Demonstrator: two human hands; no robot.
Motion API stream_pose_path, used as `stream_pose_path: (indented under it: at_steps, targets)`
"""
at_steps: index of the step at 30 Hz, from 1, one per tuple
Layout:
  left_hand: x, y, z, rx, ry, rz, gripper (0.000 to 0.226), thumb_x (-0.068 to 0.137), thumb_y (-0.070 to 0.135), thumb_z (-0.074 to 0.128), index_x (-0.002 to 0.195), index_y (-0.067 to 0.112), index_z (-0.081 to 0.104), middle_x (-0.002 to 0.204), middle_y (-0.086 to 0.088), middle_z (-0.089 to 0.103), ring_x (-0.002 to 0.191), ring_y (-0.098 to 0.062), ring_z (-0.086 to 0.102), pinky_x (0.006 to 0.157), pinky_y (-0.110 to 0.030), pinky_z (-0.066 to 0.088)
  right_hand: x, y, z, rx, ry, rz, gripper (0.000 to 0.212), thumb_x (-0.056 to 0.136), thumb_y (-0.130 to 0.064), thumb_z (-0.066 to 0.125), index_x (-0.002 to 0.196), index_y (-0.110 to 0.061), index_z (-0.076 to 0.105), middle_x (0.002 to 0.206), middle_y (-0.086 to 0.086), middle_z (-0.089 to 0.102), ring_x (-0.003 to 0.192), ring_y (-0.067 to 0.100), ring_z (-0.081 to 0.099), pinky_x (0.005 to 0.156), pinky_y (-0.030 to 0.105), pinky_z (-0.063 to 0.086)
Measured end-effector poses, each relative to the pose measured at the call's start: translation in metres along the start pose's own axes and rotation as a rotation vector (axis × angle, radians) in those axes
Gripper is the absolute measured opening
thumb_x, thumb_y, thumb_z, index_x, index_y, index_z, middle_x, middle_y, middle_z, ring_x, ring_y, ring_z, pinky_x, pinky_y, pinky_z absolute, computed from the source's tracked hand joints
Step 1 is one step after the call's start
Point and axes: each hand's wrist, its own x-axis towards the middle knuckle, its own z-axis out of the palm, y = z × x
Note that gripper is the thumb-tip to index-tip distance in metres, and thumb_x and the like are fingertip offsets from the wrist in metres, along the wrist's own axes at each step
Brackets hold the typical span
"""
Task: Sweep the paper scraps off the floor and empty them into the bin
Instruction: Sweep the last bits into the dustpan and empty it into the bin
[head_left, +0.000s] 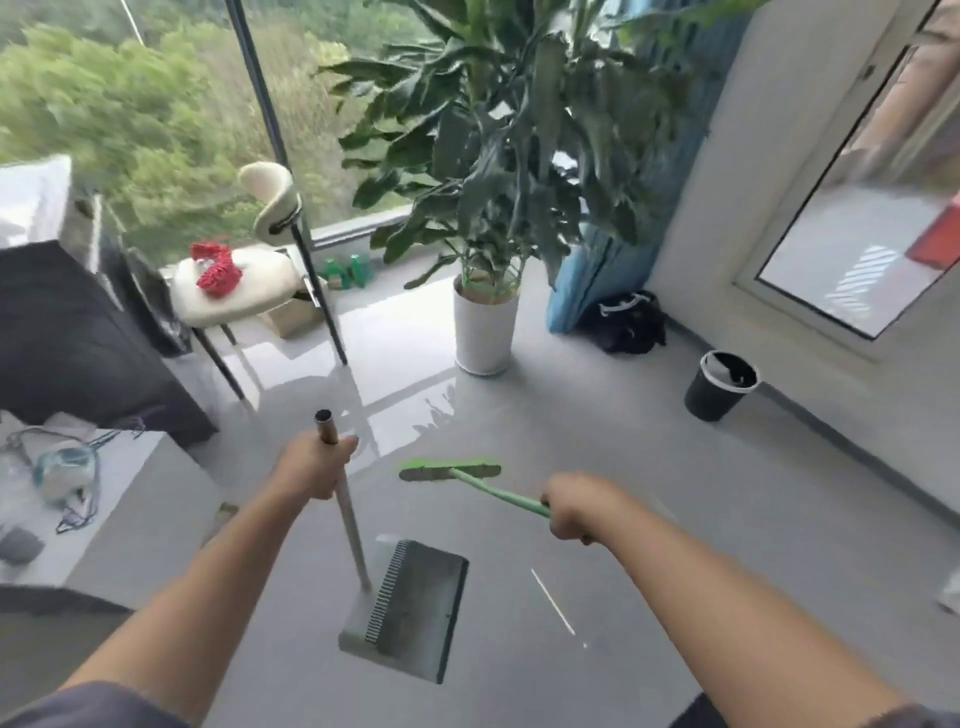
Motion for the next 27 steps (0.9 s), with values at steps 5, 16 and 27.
stream_pose_path:
  at_steps: [5,16,27]
  targets:
    - [0.02,0.169,0.12,0.115,-0.042,0.077,0.041,0.091,0.041,0.053,0.085,0.003,0.067,0.066,-0.01,0.064,0.058,-0.03,0.063,0.065,-0.037,0.056,0.066,0.171,-0.047,0.028,-0.038,0.043,0.024,0.082,-0.012,0.052,0.102,-0.017,0.065,0.062,-0.003,0.058,0.052,0.012,0.054,0.069,0.028,0.049]
    - [0.006,0.47,0.348,0.126,-0.021,0.074,0.031,0.088,0.036,0.058,0.087,0.008,0.071,0.059,-0.004,0.059,0.047,-0.02,0.055,0.044,-0.024,0.04,0.16,0.517,-0.144,0.035,-0.052,0.03,0.029,0.083,-0.006,0.045,0.104,-0.006,0.065,0.063,0.001,0.057,0.05,0.015,0.052,0.048,0.026,0.042]
    - [0.066,0.751,0.54,0.031,0.049,0.153,0.045,0.089,0.05,0.06,0.067,0.011,0.058,0.057,-0.007,0.058,0.049,-0.024,0.058,0.051,-0.026,0.043,0.322,0.82,-0.257,-0.144,-0.115,0.021,0.029,0.079,-0.011,0.056,0.106,-0.008,0.066,0.089,0.007,0.066,0.073,0.026,0.058,0.064,0.027,0.048]
